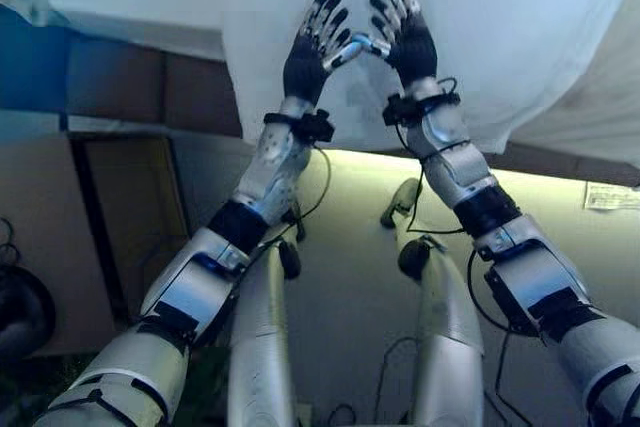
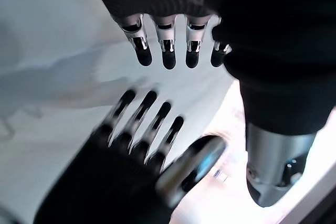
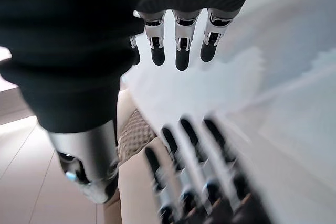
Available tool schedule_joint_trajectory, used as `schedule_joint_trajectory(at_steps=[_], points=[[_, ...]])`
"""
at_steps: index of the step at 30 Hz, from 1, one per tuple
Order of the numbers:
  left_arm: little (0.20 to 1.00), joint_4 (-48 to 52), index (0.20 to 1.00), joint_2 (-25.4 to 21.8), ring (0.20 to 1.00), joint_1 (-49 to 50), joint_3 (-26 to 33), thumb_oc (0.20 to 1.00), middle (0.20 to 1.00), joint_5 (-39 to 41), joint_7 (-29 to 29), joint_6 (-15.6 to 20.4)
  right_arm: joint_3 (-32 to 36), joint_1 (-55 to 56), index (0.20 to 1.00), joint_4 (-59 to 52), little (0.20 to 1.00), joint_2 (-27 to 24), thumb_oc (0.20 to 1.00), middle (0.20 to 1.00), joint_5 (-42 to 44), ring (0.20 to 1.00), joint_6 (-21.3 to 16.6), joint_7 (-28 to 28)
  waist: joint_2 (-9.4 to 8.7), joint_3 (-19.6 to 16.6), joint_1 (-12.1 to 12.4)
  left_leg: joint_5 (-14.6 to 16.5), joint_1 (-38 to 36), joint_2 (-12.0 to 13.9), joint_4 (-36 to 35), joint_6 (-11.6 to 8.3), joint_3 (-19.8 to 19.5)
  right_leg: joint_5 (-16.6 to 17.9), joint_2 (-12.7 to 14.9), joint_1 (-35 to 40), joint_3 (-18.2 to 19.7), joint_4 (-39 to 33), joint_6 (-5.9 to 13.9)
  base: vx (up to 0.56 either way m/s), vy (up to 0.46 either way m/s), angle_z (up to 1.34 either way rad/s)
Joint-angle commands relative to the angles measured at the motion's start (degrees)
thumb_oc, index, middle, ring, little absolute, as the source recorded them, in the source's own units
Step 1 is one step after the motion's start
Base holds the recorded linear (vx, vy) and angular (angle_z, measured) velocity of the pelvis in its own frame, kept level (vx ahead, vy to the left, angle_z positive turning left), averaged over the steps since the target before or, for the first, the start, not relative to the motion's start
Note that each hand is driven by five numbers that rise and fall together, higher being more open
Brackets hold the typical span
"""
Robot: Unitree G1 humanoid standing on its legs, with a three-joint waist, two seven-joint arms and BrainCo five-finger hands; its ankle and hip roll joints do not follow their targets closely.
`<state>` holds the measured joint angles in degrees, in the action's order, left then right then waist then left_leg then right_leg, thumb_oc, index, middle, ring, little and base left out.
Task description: Make the bed
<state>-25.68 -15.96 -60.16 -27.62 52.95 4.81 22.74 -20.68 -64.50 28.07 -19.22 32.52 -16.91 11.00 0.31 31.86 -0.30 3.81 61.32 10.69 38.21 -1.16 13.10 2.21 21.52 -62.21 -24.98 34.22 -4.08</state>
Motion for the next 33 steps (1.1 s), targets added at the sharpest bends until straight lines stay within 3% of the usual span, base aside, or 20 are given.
schedule_joint_trajectory(at_steps=[1, 4, 7, 9, 12, 19, 25, 30, 33], points=[[1.000, 0.47, 1.000, 0.01, 1.000, -7.25, -0.23, 1.000, 1.000, 2.59, 0.35, 1.91, -1.81, -6.48, 1.000, 0.95, 1.000, -0.72, 1.000, 1.000, 0.56, 1.000, -3.36, 2.19, 0.66, -2.07, -0.09, 2.77, 3.09, -0.12, 4.63, -2.66, -0.45, -5.83, 1.66, -0.87, 4.30, 7.55, 11.79, 0.05, 0.005, -0.04], [1.000, -3.62, 1.000, -3.53, 1.000, -10.15, -0.22, 1.000, 1.000, 1.24, 1.84, 1.96, -2.63, -10.18, 1.000, 6.68, 1.000, -3.02, 1.000, 1.000, 0.23, 1.000, -2.88, 3.34, 0.54, -2.07, 0.21, 4.06, 6.04, 0.64, 7.85, -2.58, -0.95, -7.18, 1.86, -4.10, 4.92, 10.34, 11.43, 0.06, -0.012, -0.15], [1.000, -12.42, 1.000, -11.71, 1.000, -12.32, -0.55, 1.000, 1.000, -3.97, 6.17, 0.92, -3.02, -12.79, 1.000, 18.92, 1.000, -8.60, 1.000, 1.000, 1.54, 1.000, -1.11, 5.25, 0.87, -2.07, 0.40, 5.30, 9.07, 0.58, 11.16, -2.53, -1.43, -8.45, 2.07, -7.79, 5.83, 13.44, 11.18, 0.07, -0.011, -0.08], [1.000, -14.42, 1.000, -13.85, 1.000, -11.96, 0.22, 1.000, 1.000, -4.26, 6.62, 0.84, -2.59, -13.00, 1.000, 21.81, 1.000, -9.85, 1.000, 1.000, 2.42, 1.000, -1.05, 5.52, 0.82, -2.07, 0.41, 5.69, 9.66, 0.50, 11.94, -2.56, -1.59, -8.97, 2.18, -8.62, 6.05, 14.40, 11.07, 0.06, 0.001, -0.02], [1.000, -25.49, 1.000, -19.23, 1.000, -7.26, 8.23, 1.000, 1.000, -2.66, 9.88, 0.31, 3.47, -9.41, 1.000, 32.69, 1.000, -14.76, 1.000, 1.000, 4.11, 1.000, 0.36, 8.53, 0.87, -2.07, 0.37, 6.70, 11.00, 0.55, 14.14, -2.61, -1.61, -10.14, 2.19, -10.38, 6.72, 16.71, 10.90, 0.07, 0.000, -0.06], [1.000, -30.99, 1.000, -24.77, 1.000, 5.39, 20.39, 1.000, 1.000, -2.77, 11.94, 0.52, 13.20, 2.41, 1.000, 38.59, 1.000, -20.13, 1.000, 1.000, 4.30, 1.000, 1.34, 10.87, 0.89, -2.07, 0.10, 8.01, 12.70, 0.55, 16.84, -2.28, -1.46, -11.48, 2.41, -12.75, 7.74, 19.36, 10.50, 0.05, 0.005, -0.01], [1.000, -27.90, 1.000, -24.46, 1.000, 14.87, 26.68, 1.000, 1.000, -5.65, 15.20, 2.15, 21.02, 15.44, 1.000, 41.11, 1.000, -21.28, 1.000, 1.000, 3.35, 1.000, 1.74, 12.59, 0.57, -2.07, -0.27, 8.76, 13.67, 0.35, 18.37, -1.68, -1.45, -12.14, 3.22, -14.32, 8.40, 21.29, 10.14, 0.01, 0.008, 0.05], [1.000, -26.97, 1.000, -21.91, 1.000, 19.37, 29.23, 1.000, 1.000, -5.97, 16.39, 2.92, 24.35, 21.30, 1.000, 42.51, 1.000, -18.87, 1.000, 1.000, 1.89, 1.000, 2.05, 15.01, 0.58, -2.07, -0.34, 9.41, 14.26, 0.51, 19.46, -1.06, -1.16, -12.23, 3.75, -15.34, 8.89, 22.23, 9.92, 0.01, 0.010, -0.02], [1.000, -25.09, 1.000, -20.11, 1.000, 23.44, 31.45, 1.000, 1.000, -7.32, 18.32, 3.68, 25.69, 24.49, 1.000, 39.61, 1.000, -17.57, 1.000, 1.000, -3.46, 1.000, 1.53, 20.86, 0.82, -2.07, -0.45, 9.55, 14.42, 0.65, 19.77, -0.90, -1.03, -12.39, 4.11, -15.79, 9.07, 22.72, 9.75, 0.00, 0.008, -0.16]])
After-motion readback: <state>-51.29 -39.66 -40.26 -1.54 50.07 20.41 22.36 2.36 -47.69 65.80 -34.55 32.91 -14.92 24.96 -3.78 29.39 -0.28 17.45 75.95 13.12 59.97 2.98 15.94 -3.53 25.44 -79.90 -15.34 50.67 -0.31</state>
